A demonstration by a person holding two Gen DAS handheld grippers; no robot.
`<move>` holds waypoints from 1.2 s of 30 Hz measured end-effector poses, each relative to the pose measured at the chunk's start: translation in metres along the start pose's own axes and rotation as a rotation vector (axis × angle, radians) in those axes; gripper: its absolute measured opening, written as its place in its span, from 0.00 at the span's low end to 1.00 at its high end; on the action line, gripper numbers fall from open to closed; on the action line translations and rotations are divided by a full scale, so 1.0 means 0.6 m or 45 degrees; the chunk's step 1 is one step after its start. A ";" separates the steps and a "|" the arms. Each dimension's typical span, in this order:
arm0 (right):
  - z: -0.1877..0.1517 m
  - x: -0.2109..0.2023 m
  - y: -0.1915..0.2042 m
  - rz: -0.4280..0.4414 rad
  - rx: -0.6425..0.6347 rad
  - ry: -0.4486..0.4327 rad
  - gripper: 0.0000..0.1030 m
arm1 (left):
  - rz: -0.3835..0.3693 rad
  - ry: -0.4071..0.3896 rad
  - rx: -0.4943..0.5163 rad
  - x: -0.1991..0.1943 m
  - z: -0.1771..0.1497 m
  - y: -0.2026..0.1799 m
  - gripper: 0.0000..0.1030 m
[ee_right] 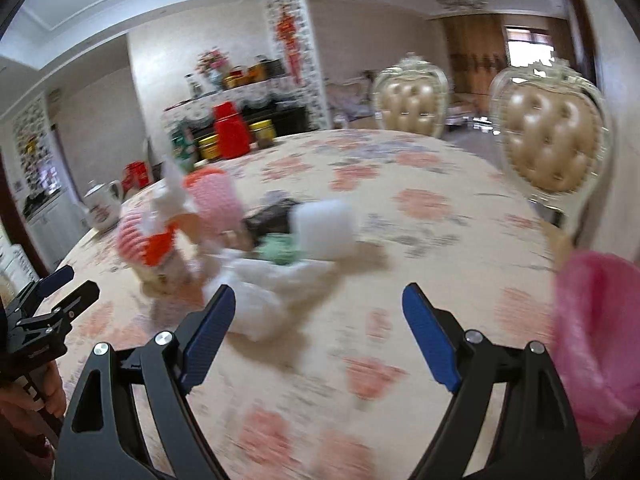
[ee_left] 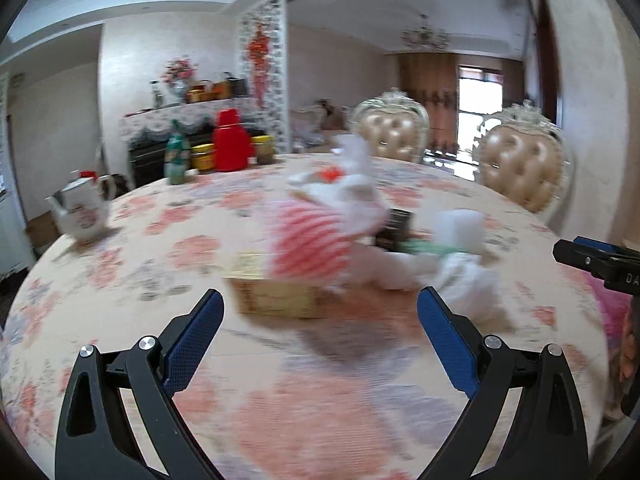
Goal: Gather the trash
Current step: 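Grasp white tissue with the right tool while the left tool grasps the red foam net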
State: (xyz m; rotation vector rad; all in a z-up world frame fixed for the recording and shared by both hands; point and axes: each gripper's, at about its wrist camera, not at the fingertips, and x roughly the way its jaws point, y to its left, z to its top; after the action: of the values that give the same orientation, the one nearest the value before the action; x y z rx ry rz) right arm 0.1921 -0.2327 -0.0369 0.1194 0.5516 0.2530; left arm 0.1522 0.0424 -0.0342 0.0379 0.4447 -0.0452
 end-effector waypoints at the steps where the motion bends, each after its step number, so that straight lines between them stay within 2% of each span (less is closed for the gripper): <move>1: 0.003 0.007 0.014 0.013 -0.012 0.005 0.80 | 0.015 -0.001 -0.007 -0.002 -0.001 0.010 0.88; 7: 0.033 0.062 0.096 0.114 -0.067 0.038 0.80 | 0.053 0.029 -0.096 0.002 -0.006 0.070 0.88; 14: 0.088 0.125 0.169 0.194 -0.110 0.029 0.80 | 0.061 0.046 -0.108 0.021 -0.011 0.080 0.88; 21: 0.130 0.187 0.203 0.267 -0.085 0.047 0.80 | 0.075 0.058 -0.136 0.031 -0.012 0.096 0.88; 24: 0.134 0.215 0.209 0.282 -0.084 0.082 0.70 | 0.064 0.060 -0.132 0.038 -0.005 0.094 0.88; 25: 0.132 0.222 0.208 0.293 -0.074 0.094 0.64 | 0.060 0.060 -0.128 0.039 -0.003 0.094 0.88; 27: 0.127 0.234 0.200 0.310 -0.048 0.126 0.41 | 0.047 0.066 -0.115 0.045 0.002 0.087 0.88; 29: 0.123 0.231 0.189 0.340 -0.034 0.113 0.30 | 0.037 0.073 -0.105 0.051 0.006 0.078 0.88; 30: 0.122 0.220 0.181 0.328 -0.043 0.075 0.29 | 0.034 0.076 -0.099 0.054 0.008 0.074 0.88; 36: 0.120 0.163 0.124 0.295 -0.036 0.002 0.28 | 0.006 0.082 -0.053 0.077 0.027 0.037 0.88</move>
State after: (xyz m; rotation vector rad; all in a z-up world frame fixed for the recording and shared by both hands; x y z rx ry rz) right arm 0.2954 -0.1382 -0.0121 0.1561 0.5354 0.4863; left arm 0.2022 0.0620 -0.0387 -0.0005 0.5096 -0.0302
